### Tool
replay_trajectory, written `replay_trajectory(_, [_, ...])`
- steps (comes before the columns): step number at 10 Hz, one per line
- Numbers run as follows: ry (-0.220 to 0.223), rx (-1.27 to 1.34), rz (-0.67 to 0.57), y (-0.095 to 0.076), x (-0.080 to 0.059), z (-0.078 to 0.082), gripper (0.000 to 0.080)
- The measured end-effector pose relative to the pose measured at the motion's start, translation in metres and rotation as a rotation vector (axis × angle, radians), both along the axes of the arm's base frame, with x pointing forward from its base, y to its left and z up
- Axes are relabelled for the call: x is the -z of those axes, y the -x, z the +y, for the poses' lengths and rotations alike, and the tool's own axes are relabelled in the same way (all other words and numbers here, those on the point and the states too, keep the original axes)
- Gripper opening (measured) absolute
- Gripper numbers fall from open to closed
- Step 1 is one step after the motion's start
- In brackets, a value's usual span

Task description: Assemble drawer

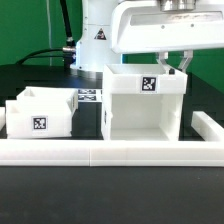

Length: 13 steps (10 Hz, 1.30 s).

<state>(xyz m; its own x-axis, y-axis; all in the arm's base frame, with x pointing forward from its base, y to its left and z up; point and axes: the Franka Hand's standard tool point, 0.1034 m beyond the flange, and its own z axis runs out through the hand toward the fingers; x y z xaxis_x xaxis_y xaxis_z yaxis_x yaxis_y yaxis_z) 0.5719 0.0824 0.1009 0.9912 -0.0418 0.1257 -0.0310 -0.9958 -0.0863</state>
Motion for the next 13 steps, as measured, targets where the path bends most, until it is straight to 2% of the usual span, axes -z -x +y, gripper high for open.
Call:
replay_trajectory(5, [-0.066, 0.427, 0.003, -0.007, 0.0, 0.017, 0.004])
replay_trajectory(7, [-0.098, 0.505, -0.04, -0.014, -0.004, 0.007, 0.0042])
replay_trajectory(11, [-0.168, 0.722, -0.021, -0.017, -0.009, 0.015, 0.0044])
replay_trajectory(13, [-0.218, 0.894, 0.015, -0.016, -0.009, 0.015, 0.0044])
